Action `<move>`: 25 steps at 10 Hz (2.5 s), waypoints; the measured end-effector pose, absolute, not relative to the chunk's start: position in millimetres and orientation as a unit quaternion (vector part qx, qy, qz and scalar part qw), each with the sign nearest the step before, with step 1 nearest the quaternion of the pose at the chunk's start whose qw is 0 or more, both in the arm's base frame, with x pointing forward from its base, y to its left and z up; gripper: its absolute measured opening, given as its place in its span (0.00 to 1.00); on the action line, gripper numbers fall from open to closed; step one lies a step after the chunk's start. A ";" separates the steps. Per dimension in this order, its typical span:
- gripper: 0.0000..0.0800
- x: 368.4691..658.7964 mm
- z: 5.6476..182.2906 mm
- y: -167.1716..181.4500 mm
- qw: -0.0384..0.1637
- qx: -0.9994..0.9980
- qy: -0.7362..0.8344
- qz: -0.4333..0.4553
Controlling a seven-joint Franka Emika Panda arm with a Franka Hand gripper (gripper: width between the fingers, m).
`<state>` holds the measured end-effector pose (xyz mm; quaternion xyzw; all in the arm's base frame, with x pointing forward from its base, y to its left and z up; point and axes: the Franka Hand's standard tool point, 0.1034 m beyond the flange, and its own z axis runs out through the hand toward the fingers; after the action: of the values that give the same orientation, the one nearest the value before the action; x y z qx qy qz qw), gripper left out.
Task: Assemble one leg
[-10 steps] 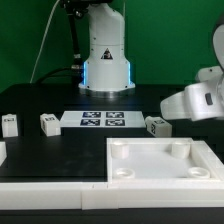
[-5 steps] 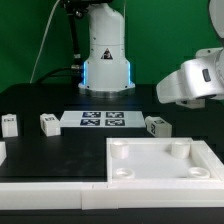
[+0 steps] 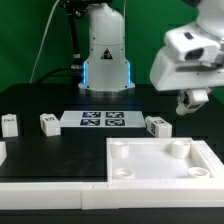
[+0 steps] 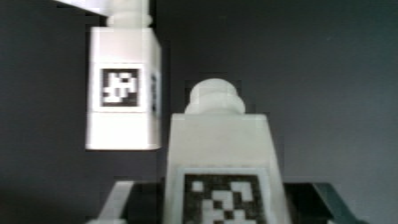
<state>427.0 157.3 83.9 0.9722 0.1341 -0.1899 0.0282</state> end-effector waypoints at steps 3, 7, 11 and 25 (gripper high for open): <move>0.36 440.2 111.4 147.8 0.010 0.992 0.115 -0.057; 0.36 448.3 122.6 152.6 -0.014 0.992 0.117 0.055; 0.36 500.9 125.5 144.1 -0.032 0.985 0.146 0.084; 0.36 594.9 113.3 123.5 -0.040 0.983 0.134 0.116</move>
Offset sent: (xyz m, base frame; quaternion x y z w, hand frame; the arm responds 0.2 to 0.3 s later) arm 0.0090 -0.0038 0.0368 0.0021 0.2122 0.0206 0.9770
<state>594.9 123.5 113.3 0.9834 0.1338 0.1163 -0.0397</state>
